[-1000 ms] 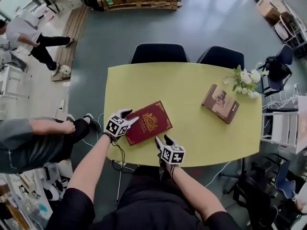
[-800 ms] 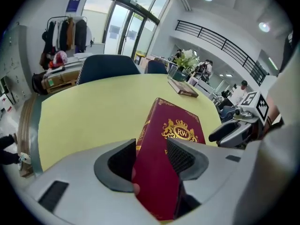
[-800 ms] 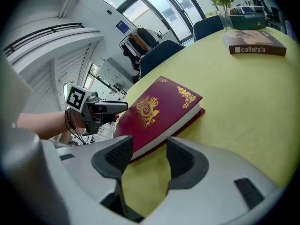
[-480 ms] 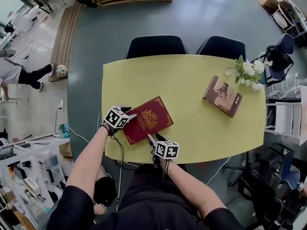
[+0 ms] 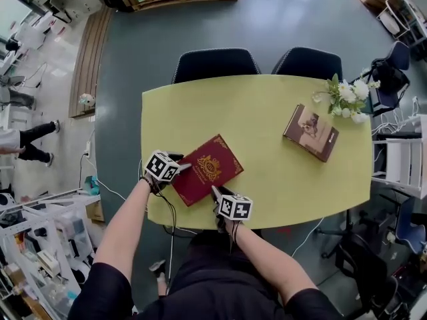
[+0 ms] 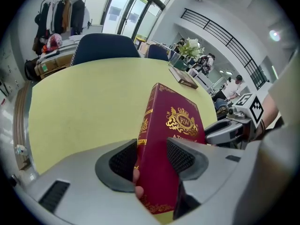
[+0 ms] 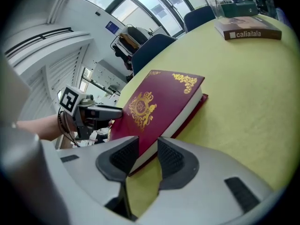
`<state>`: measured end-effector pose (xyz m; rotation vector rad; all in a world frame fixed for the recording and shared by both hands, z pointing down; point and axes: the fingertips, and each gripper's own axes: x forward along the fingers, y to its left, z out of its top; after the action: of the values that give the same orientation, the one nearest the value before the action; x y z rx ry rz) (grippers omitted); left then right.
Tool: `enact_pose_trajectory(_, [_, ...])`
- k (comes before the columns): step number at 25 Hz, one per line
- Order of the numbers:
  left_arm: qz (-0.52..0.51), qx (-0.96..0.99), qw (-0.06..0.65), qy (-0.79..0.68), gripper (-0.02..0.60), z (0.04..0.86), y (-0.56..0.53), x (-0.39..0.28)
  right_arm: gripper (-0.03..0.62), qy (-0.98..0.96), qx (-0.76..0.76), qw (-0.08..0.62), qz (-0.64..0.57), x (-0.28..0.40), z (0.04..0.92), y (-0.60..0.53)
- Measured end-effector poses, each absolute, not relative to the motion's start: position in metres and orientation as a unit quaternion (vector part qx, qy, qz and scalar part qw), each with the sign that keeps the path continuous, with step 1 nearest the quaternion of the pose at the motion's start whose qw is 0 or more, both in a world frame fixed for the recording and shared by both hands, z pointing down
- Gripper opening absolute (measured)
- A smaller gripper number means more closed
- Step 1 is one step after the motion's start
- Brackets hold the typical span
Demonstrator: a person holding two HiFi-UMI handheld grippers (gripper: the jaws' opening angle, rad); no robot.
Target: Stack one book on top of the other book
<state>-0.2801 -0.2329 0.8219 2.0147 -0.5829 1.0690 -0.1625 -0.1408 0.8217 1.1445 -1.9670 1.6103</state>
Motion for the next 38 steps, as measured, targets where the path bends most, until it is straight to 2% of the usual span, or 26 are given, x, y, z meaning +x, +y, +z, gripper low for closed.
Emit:
enact_pose_trajectory(18, [0.335, 0.807, 0.425, -0.235, 0.202, 0.819, -0.163, -0.185, 0.124, -0.716, 0.475, 0.196, 0.472, -0.04, 0.818, -0.202])
enact_pose_trajectory(29, [0.326, 0.809, 0.421, -0.249, 0.202, 0.82, -0.148, -0.147, 0.123, -0.73, 0.477, 0.215, 0.44, -0.009, 0.817, -0.22])
enact_pose_trajectory(38, [0.316, 0.801, 0.422, -0.282, 0.202, 0.821, -0.149, -0.147, 0.123, -0.727, 0.475, 0.214, 0.447, -0.009, 0.817, -0.217])
